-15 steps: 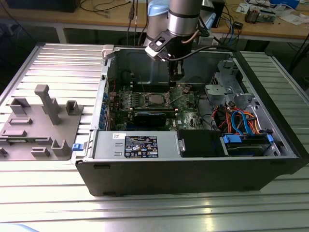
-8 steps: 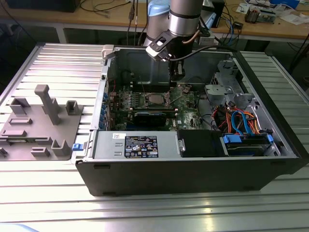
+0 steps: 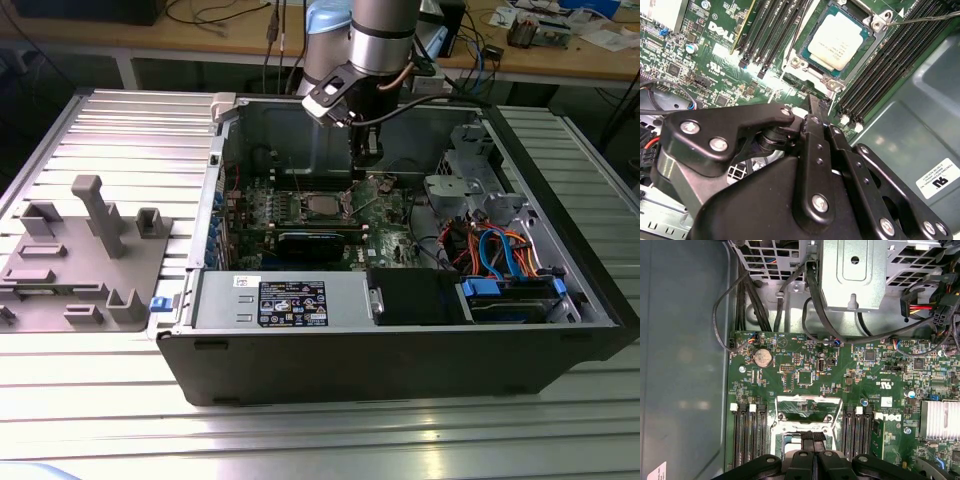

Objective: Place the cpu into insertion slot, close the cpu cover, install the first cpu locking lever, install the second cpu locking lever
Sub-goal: 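Close the cpu cover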

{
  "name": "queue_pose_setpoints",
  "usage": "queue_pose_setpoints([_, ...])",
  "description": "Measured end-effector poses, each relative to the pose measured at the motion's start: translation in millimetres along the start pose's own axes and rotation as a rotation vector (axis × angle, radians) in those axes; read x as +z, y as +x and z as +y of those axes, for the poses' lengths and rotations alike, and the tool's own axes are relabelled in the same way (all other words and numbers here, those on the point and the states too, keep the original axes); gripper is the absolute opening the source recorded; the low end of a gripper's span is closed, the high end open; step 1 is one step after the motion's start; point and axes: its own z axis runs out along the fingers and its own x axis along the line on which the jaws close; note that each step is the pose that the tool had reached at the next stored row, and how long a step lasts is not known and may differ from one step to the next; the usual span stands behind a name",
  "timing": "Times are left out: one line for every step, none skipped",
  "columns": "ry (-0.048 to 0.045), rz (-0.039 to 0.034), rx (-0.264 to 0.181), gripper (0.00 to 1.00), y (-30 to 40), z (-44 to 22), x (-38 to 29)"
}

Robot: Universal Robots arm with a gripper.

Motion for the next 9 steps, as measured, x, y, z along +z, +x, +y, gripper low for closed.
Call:
queue_pose_setpoints([-0.0001, 0.0001, 0.000, 0.11, 0.0, 0.9, 0.0])
queue_pose_setpoints([-0.0001, 0.0001, 0.000, 0.11, -0.1, 2.7, 0.1])
queue_pose_setpoints([0.0000, 0.0001, 0.000, 0.11, -0.2, 4.7, 0.1])
queue_pose_setpoints([0.0000, 0.0001, 0.000, 0.11, -0.3, 6.1, 0.2])
queue_pose_setpoints([0.0000, -0.0001, 0.000, 0.11, -0.3, 6.8, 0.2])
queue_pose_setpoints([-0.0006, -0.0002, 0.000, 0.11, -0.3, 7.3, 0.3])
queue_pose_setpoints([-0.0018, -0.0001, 0.000, 0.11, -0.4, 8.0, 0.4])
queue_pose_setpoints([-0.0028, -0.0001, 0.000, 0.11, -0.4, 8.8, 0.5])
queue_pose_setpoints([-0.0031, 0.0000, 0.000, 0.11, -0.5, 9.8, 0.6])
